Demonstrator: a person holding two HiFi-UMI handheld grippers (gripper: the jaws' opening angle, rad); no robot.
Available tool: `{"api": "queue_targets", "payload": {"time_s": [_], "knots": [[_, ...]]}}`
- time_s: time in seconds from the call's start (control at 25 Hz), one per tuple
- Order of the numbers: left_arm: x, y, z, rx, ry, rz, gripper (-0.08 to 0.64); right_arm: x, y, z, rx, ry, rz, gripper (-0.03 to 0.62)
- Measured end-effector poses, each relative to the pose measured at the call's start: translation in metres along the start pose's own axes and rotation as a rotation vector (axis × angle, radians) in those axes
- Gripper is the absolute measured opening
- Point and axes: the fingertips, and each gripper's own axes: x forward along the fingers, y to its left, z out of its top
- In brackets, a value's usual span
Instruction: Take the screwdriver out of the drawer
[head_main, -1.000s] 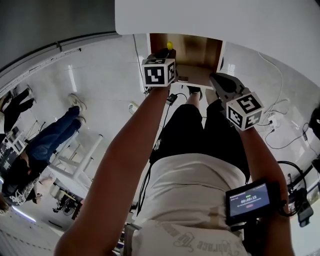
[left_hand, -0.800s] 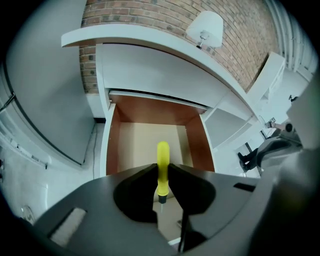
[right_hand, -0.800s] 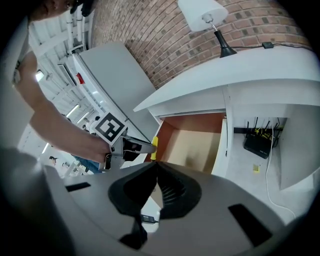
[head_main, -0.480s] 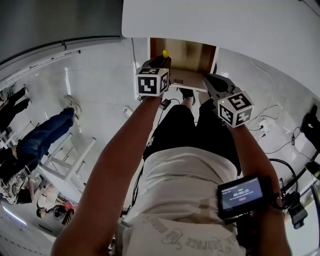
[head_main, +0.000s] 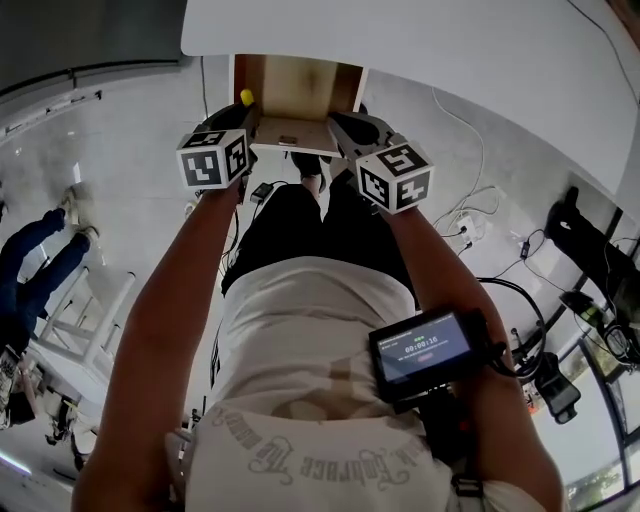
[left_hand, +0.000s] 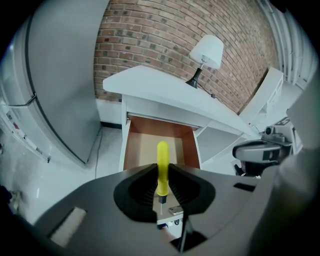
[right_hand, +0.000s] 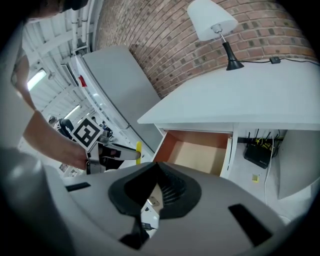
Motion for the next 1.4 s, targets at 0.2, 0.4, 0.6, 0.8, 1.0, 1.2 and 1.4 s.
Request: {"api": "queue_targets", "payload": {"time_s": [0.2,0.4,0.6,0.8,1.0,1.2,1.4], "knots": [[-0.018,-0.008,0.005,-0.023,-0.034,-0.008,0.066,-0.007,0.006,0.007,-0.020,0.006,-0.001,0.006],[-0.036,-0.013,0.017,-0.043,-0.075,-0.017,0.066,-0.013,0.013,0.015,-0.034,0.005,-0.003,0.006],[-0.049,-0.019,0.018,-0.045,-0.099,-0.030,0.066,-0.018,0.015,0.013,-0.067,0.011,-0.016,0.006],[-0.069,-0.027,0.019,-0.052,-0.112,-0.040,0.066,-0.033,0.017,0.028,-0.083,-0.012,-0.037,0.006],[-0.091,-0.039,0.013,-0.070,-0.137,-0.055,0.066,-0.051,0.030,0.030,-0.088,-0.027,-0.044,0.006],[-0.098,-0.052,0.021,-0.047,-0.163,-0.075,0.066,-0.057,0.033,0.037,-0.099,-0.049,-0.047,0.006],[-0.108,-0.067,0.018,-0.025,-0.171,-0.102,0.066,-0.068,0.044,0.038,-0.107,-0.063,-0.036,0.006]]}}
